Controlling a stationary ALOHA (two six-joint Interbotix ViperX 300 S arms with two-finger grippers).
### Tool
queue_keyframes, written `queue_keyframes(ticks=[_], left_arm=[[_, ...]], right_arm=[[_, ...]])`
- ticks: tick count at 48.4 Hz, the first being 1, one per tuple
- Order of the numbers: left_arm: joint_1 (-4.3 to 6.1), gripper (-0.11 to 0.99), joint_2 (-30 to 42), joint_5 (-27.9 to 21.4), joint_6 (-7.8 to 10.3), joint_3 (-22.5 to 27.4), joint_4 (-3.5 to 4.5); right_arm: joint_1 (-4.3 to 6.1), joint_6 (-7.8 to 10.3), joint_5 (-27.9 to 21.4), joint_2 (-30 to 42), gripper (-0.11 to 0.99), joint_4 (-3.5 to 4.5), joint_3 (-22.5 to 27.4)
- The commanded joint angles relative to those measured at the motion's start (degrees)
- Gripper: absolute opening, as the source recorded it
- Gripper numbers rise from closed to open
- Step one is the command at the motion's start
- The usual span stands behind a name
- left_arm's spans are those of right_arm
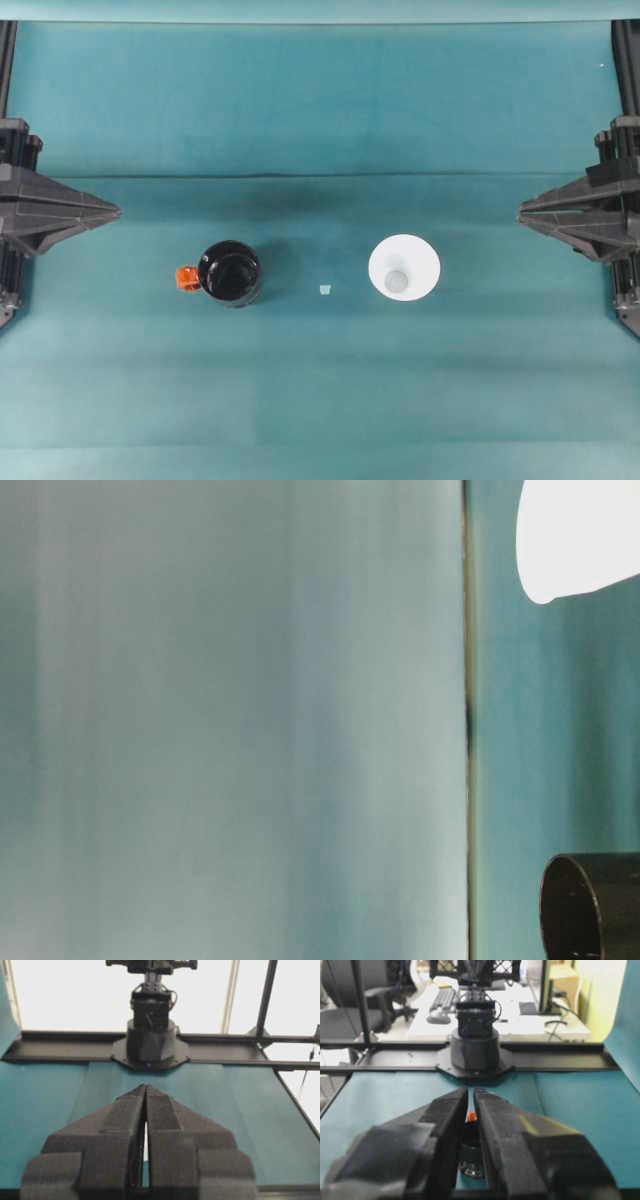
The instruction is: Put the paper cup into the moved red handle cup holder.
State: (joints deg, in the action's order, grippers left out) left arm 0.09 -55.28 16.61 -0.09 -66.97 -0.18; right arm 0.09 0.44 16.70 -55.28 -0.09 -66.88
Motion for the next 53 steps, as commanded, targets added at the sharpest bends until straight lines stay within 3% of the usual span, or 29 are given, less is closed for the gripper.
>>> queue_keyframes(ticks=[1,4,7,15,21,30,39,47,53], left_arm=[[1.41,0.02,1.6,-0.5,-2.46,1.6,-0.18],[2.02,0.02,2.0,-0.7,-3.69,2.1,-0.26],[2.29,0.02,2.1,-1.0,-4.83,2.5,-0.35],[2.29,0.02,2.5,-5.7,-5.19,5.2,-0.44],[2.37,0.02,4.4,-15.9,-5.19,8.5,-0.44],[2.29,0.02,10.0,-30.1,-6.15,11.2,-0.44],[2.37,0.02,16.5,-32.6,-8.70,13.4,-0.44],[2.64,0.02,20.7,-37.1,-11.87,15.2,-0.44],[2.64,0.02,22.8,-40.3,-12.22,16.8,-0.44]], right_arm=[[-0.88,0.79,0.3,0.3,0.00,-0.35,0.9],[-1.14,1.49,-0.9,0.3,0.02,-2.81,1.4],[-1.14,2.99,-2.5,0.1,-0.02,-3.96,1.9],[-0.88,5.80,-8.3,-1.2,-0.10,-3.96,2.2],[-0.70,5.98,-12.0,-1.5,-0.10,-3.96,2.5],[0.53,6.24,-17.1,-0.9,-0.10,-4.04,3.3],[2.37,7.47,-22.1,0.7,-0.10,-3.96,4.0],[2.37,8.61,-23.4,2.7,-0.10,-3.96,4.0],[2.46,8.88,-23.5,4.0,-0.10,-4.04,4.2]])
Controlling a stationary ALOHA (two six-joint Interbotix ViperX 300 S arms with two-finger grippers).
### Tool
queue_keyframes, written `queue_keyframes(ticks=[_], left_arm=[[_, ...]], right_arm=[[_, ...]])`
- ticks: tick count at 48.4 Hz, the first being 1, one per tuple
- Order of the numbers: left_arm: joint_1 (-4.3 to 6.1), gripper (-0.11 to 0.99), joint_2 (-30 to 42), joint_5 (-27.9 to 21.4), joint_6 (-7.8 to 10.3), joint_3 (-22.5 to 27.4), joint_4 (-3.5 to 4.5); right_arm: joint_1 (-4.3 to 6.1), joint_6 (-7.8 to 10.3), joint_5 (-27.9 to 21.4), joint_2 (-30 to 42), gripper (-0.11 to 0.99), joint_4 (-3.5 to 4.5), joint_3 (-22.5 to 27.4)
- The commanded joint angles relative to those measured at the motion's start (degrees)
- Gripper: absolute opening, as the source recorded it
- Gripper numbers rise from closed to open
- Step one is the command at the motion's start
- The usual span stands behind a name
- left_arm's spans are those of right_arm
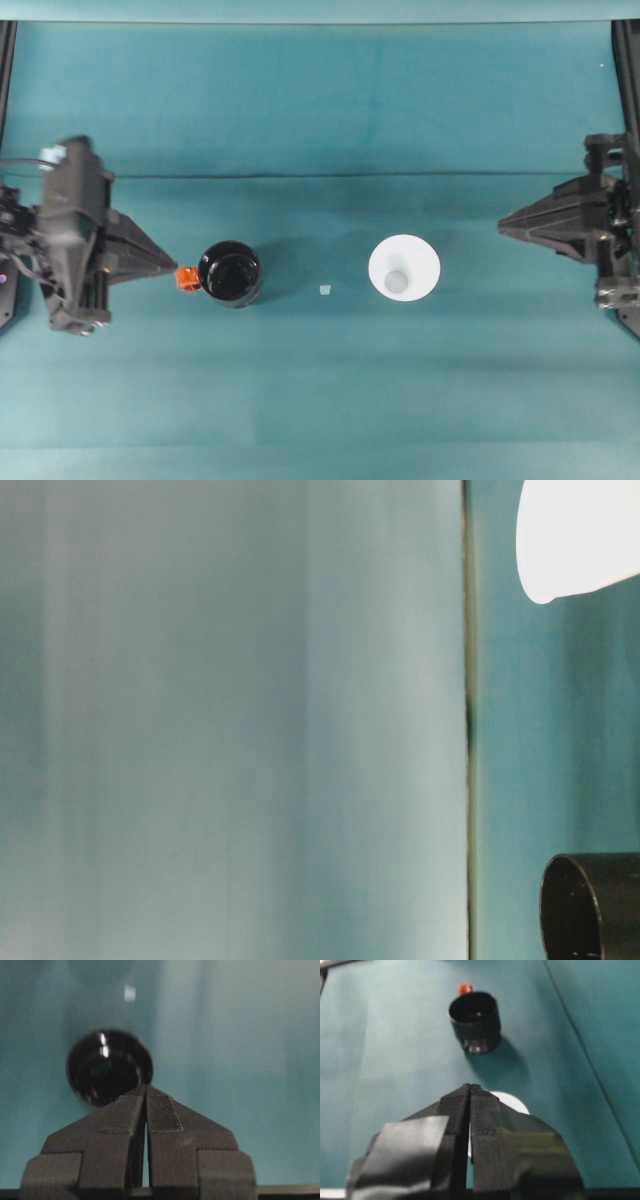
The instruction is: Put the paper cup into the moved red handle cup holder.
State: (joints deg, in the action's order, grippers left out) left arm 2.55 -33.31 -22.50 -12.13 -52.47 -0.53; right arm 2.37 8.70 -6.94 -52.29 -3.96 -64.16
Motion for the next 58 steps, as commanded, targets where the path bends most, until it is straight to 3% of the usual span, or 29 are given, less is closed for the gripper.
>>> queue_keyframes(ticks=[1,7,26,31,37,41,44,52,58], left_arm=[[0.26,0.02,1.1,-1.4,-0.26,2.5,-0.09],[0.44,0.02,2.2,-2.9,0.35,3.7,-0.62],[0.35,0.04,2.5,-8.3,-0.53,4.0,-0.62],[-0.09,0.23,2.8,-8.5,-2.20,3.9,-0.62],[-0.18,0.61,3.8,-8.6,-4.57,3.8,-0.62],[-0.18,0.85,4.7,-8.9,-4.66,3.2,-0.62],[-0.44,0.96,5.7,-9.3,-4.66,3.2,-0.62],[-2.37,0.95,8.9,-9.3,-4.83,3.2,-0.62],[-4.57,0.95,11.5,-8.7,-4.48,2.6,-0.62]], right_arm=[[0.18,0.62,0.1,1.2,-0.10,-0.09,1.6],[0.44,1.23,-0.7,2.9,-0.10,-0.09,2.1],[0.44,1.41,-1.8,6.6,-0.10,-0.09,4.0],[0.44,1.41,-1.8,6.5,-0.10,-0.09,4.2],[0.26,1.41,-1.8,6.5,-0.10,-0.09,4.8],[0.18,1.41,-1.8,6.5,-0.10,-0.09,4.9],[0.09,1.41,-1.8,6.5,-0.10,-0.09,4.9],[0.09,1.32,-1.8,6.6,-0.10,0.00,4.9],[0.09,1.32,-2.4,6.7,-0.10,0.09,5.0]])
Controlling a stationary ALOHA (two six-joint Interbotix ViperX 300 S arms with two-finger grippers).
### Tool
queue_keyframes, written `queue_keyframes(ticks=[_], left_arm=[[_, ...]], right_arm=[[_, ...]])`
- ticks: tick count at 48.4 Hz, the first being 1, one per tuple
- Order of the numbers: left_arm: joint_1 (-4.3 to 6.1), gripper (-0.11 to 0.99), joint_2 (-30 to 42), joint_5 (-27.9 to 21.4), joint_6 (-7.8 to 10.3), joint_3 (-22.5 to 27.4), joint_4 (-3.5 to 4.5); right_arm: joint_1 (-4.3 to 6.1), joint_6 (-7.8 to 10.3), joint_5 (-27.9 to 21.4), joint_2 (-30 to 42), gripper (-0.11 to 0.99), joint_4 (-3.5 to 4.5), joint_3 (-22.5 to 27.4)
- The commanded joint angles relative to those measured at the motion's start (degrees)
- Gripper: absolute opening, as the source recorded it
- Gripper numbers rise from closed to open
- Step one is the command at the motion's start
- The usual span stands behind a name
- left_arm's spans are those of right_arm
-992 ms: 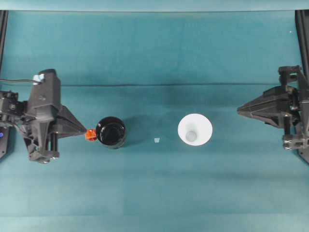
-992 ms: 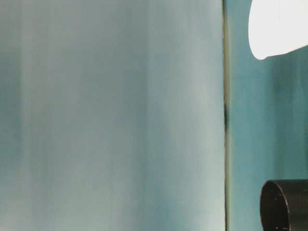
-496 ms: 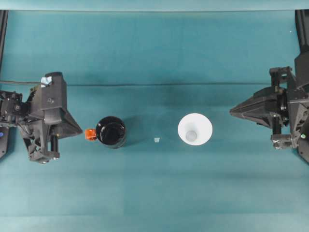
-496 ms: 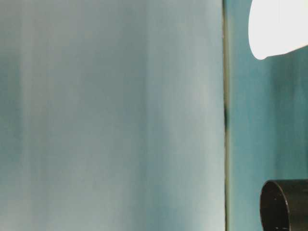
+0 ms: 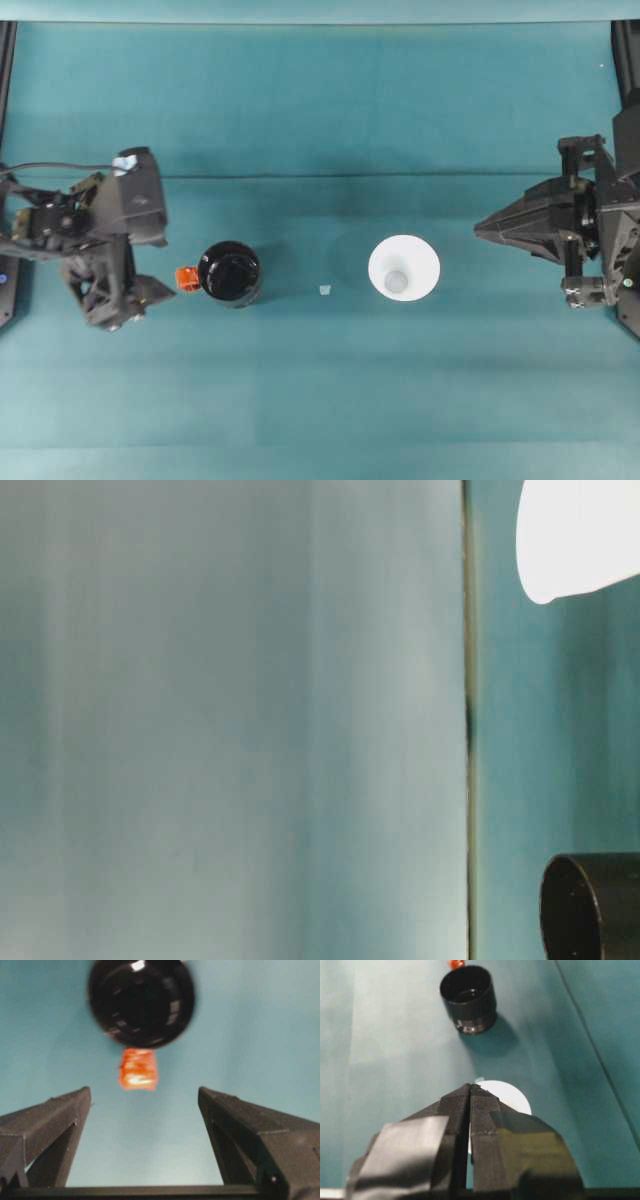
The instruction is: Put the paper cup into the moved red handle cup holder.
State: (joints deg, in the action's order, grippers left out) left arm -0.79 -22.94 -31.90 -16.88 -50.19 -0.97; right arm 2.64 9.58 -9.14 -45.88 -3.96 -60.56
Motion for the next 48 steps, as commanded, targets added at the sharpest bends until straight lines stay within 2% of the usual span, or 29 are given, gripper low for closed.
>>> queue_keyframes(ticks=[1,5,9,18,27,36,48], left_arm=[[-1.58,0.95,1.6,1.1,0.44,0.3,-0.18],[-2.11,0.95,3.4,2.0,1.14,0.3,-0.26],[-2.11,0.95,5.1,2.7,2.64,0.3,-0.26],[-2.02,0.95,8.9,4.4,4.04,0.2,-0.26],[-2.02,0.95,10.7,6.2,3.78,0.3,-0.26],[-2.02,0.95,13.1,8.8,3.78,-0.2,-0.26],[-2.11,0.95,15.2,11.2,3.78,-0.2,-0.26]], right_arm=[[-0.18,0.44,-0.3,0.3,-0.10,0.09,1.4],[-0.18,0.44,-0.8,0.2,-0.10,0.09,1.4],[-0.18,0.44,-1.3,0.3,-0.10,0.18,1.4],[-0.18,0.44,-2.4,0.0,-0.10,0.09,1.3],[-0.18,0.44,-3.9,-0.3,-0.10,0.09,1.2],[0.00,0.44,-3.9,-0.2,-0.10,0.53,1.1],[0.18,0.44,-3.7,-0.3,-0.10,0.53,0.7]])
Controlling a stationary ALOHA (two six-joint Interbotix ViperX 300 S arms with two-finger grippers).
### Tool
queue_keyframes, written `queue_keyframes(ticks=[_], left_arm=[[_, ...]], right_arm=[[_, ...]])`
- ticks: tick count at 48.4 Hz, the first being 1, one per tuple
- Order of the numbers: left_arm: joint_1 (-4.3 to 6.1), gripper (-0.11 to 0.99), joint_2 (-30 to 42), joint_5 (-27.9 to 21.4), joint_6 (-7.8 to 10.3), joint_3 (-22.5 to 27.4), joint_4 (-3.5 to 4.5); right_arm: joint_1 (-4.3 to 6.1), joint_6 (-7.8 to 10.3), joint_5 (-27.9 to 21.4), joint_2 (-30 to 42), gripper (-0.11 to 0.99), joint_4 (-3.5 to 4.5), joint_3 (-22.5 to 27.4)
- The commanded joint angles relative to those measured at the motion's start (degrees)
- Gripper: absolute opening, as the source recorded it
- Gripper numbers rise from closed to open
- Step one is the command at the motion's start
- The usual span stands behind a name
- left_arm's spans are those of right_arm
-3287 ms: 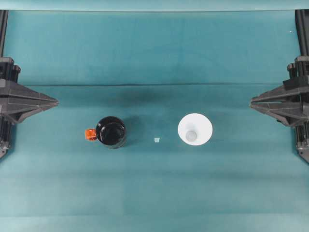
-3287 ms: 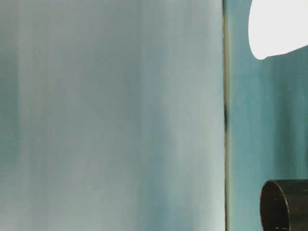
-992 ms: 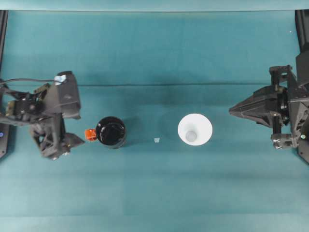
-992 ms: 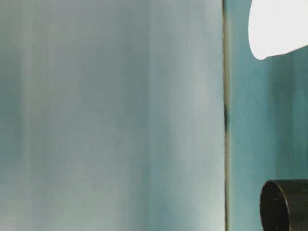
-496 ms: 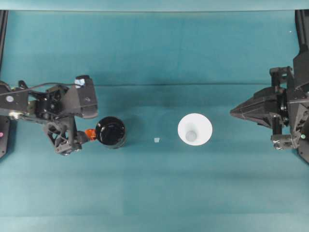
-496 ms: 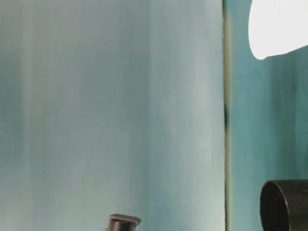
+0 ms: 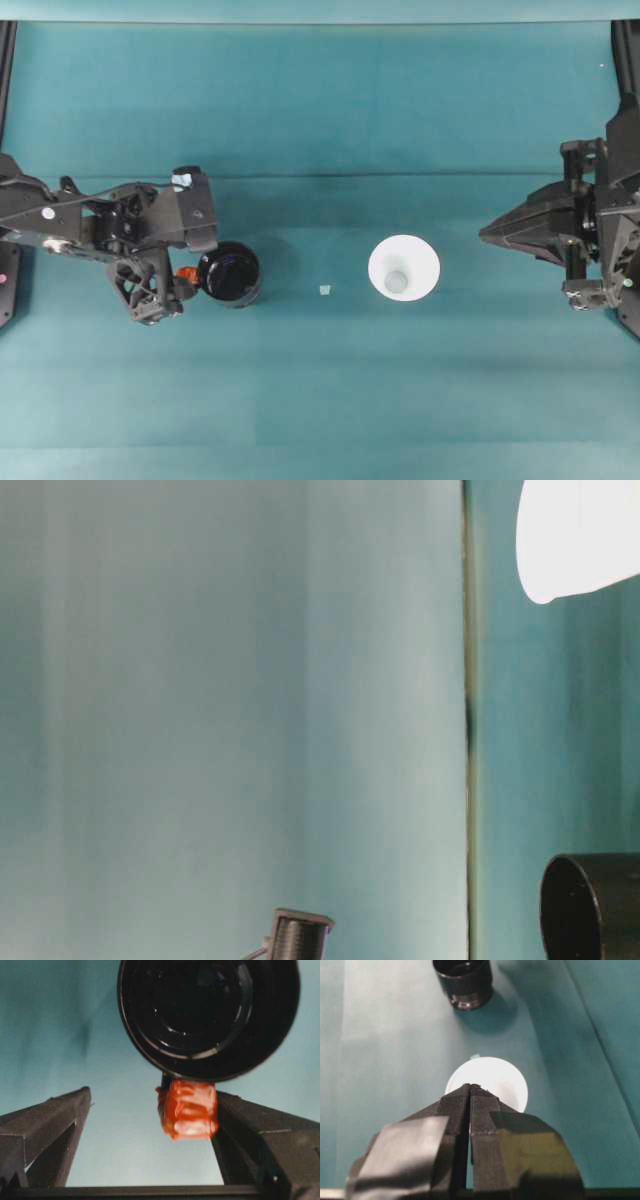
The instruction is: Put the paper cup into the moved red handle cup holder.
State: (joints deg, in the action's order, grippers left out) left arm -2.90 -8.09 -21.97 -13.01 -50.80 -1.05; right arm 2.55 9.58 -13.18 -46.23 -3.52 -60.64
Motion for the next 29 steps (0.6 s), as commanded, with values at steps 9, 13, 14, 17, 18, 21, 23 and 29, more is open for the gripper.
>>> queue_keyframes(ticks=[9,13,14,17,18,21,23,29], left_arm=[[0.09,0.94,0.4,2.1,-0.09,0.4,-0.18],[0.00,0.94,0.4,2.0,-0.09,0.3,-0.18],[0.00,0.94,0.4,2.0,-0.09,0.3,-0.18],[0.00,0.94,0.4,2.1,0.00,0.3,-0.18],[0.09,0.93,0.4,2.1,0.00,0.3,-0.18],[0.09,0.92,0.3,2.4,0.09,0.2,-0.18],[0.00,0.90,0.3,2.2,0.09,0.1,-0.18],[0.09,0.78,0.1,2.4,-0.18,-0.2,-0.18]], right_arm=[[0.26,0.44,1.0,0.0,-0.10,0.09,0.8],[0.26,0.44,1.0,0.0,-0.10,0.09,0.9],[0.26,0.44,1.0,0.0,-0.10,0.09,0.8],[0.18,0.44,0.9,0.0,-0.10,0.09,0.8],[0.09,0.44,0.8,0.0,-0.10,0.09,0.8],[0.00,0.44,0.7,0.0,-0.10,0.09,0.8],[0.00,0.44,0.7,0.0,-0.10,0.09,0.7],[-0.09,0.44,0.6,0.0,-0.10,0.09,0.4]])
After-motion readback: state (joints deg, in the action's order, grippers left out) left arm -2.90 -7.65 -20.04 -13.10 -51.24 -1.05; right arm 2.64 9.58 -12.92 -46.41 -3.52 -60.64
